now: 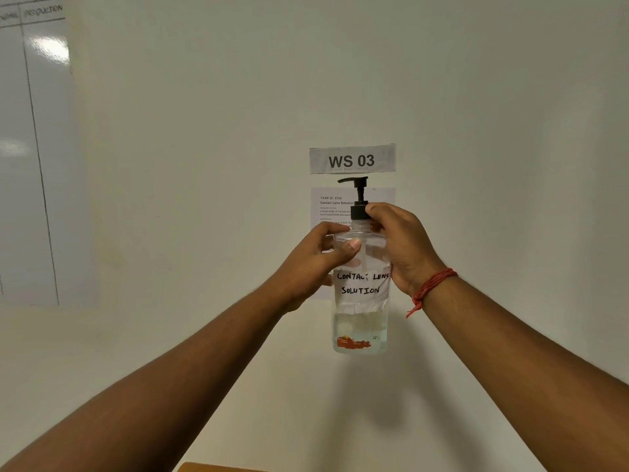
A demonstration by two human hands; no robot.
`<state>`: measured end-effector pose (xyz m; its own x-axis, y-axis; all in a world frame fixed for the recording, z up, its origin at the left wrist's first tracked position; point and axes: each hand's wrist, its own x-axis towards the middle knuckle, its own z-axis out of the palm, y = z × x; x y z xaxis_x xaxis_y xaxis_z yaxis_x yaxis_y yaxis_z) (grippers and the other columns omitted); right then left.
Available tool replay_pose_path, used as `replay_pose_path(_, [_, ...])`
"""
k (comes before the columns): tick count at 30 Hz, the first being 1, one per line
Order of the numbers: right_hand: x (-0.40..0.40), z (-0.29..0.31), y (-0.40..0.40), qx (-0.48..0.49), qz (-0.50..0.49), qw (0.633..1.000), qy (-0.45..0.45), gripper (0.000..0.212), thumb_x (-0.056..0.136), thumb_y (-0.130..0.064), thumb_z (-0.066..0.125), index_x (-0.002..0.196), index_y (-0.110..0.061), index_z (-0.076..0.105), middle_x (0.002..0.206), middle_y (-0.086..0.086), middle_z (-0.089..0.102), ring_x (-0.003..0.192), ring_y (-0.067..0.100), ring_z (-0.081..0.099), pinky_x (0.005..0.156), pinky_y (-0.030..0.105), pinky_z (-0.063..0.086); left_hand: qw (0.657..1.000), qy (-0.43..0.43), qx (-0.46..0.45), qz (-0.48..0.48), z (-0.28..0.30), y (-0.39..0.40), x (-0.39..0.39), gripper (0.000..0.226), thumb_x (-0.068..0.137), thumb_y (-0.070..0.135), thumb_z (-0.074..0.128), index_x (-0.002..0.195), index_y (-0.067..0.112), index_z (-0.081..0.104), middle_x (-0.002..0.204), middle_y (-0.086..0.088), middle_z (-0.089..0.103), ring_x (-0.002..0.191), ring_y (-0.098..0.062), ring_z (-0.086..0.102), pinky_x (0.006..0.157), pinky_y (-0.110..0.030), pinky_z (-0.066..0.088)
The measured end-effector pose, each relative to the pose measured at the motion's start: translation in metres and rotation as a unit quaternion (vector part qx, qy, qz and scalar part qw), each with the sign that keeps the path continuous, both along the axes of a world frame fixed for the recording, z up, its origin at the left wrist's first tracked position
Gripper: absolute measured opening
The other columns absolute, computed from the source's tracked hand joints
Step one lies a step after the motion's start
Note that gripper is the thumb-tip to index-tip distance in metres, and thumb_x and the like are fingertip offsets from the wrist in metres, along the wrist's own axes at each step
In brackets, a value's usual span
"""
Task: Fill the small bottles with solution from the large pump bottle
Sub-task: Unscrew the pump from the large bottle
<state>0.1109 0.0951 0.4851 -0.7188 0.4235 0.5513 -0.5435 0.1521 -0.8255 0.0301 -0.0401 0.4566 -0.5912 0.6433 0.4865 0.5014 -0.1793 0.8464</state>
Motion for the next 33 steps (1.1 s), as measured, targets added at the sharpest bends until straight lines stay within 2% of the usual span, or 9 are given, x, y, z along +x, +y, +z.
replay_pose_path(5, [0.000,-0.003,0.001,-0.005,0.010,1.000,-0.007,0.028,0.100,-0.027,0.046,0.107,-0.016,0.072,0.106,0.005,0.075,0.107,0.028,0.067,0.094,0.051,0.055,1.000,0.002,-0.002,-0.001,-0.001,0.001,-0.001,0.061,0.081,0.048,0.070,0.133,0.022,0.052,0.129,-0.008,0.065,0.112,-0.026,0.070,0.093,-0.057,0.058])
replay_pose_path(13, [0.000,-0.004,0.003,0.012,0.010,1.000,0.010,0.019,0.096,-0.026,0.061,0.106,-0.014,0.070,0.105,0.004,0.075,0.100,0.022,0.071,0.089,0.046,0.058,1.000,0.000,-0.003,-0.001,-0.003,0.004,-0.001,0.061,0.080,0.049,0.070,0.132,0.023,0.052,0.128,-0.007,0.065,0.112,-0.026,0.070,0.094,-0.057,0.058])
replay_pose_path(19, [-0.002,-0.007,0.005,0.023,0.014,1.000,0.015,0.019,0.094,-0.021,0.064,0.106,-0.008,0.070,0.105,0.007,0.075,0.098,0.024,0.072,0.089,0.049,0.058,1.000,-0.004,0.001,-0.003,-0.005,0.004,-0.002,0.062,0.081,0.048,0.071,0.133,0.021,0.052,0.129,-0.008,0.066,0.112,-0.027,0.070,0.093,-0.056,0.059])
replay_pose_path(24, [-0.002,-0.005,0.006,0.037,-0.015,0.999,0.033,0.020,0.093,-0.024,0.065,0.105,-0.010,0.072,0.103,0.005,0.076,0.097,0.023,0.072,0.093,0.051,0.056,1.000,-0.004,-0.002,-0.003,-0.011,0.006,-0.003,0.048,0.091,0.040,0.072,0.130,0.022,0.053,0.128,-0.007,0.065,0.110,-0.024,0.071,0.093,-0.051,0.059])
replay_pose_path(28, [0.000,-0.001,0.010,0.063,-0.038,0.997,0.034,0.017,0.089,-0.032,0.068,0.100,-0.020,0.074,0.102,0.000,0.076,0.103,0.021,0.069,0.099,0.052,0.051,1.000,-0.005,-0.007,0.002,-0.021,0.005,-0.007,0.056,0.081,0.044,0.072,0.129,0.022,0.054,0.127,-0.005,0.065,0.111,-0.023,0.071,0.095,-0.049,0.059])
replay_pose_path(31, [0.001,0.000,0.013,0.066,-0.050,0.996,0.040,0.017,0.089,-0.032,0.068,0.101,-0.022,0.074,0.101,-0.003,0.076,0.103,0.018,0.068,0.101,0.048,0.050,1.000,-0.005,-0.018,0.009,-0.033,0.005,-0.011,0.055,0.081,0.045,0.073,0.127,0.024,0.055,0.127,-0.002,0.067,0.112,-0.020,0.070,0.096,-0.044,0.058])
replay_pose_path(33, [0.002,-0.001,0.015,0.068,-0.054,0.995,0.045,0.016,0.090,-0.031,0.067,0.102,-0.022,0.073,0.101,-0.003,0.076,0.102,0.016,0.068,0.098,0.043,0.052,1.000,-0.003,-0.024,0.007,-0.041,0.005,-0.013,0.047,0.087,0.041,0.075,0.126,0.024,0.055,0.126,0.002,0.069,0.112,-0.015,0.070,0.095,-0.036,0.057])
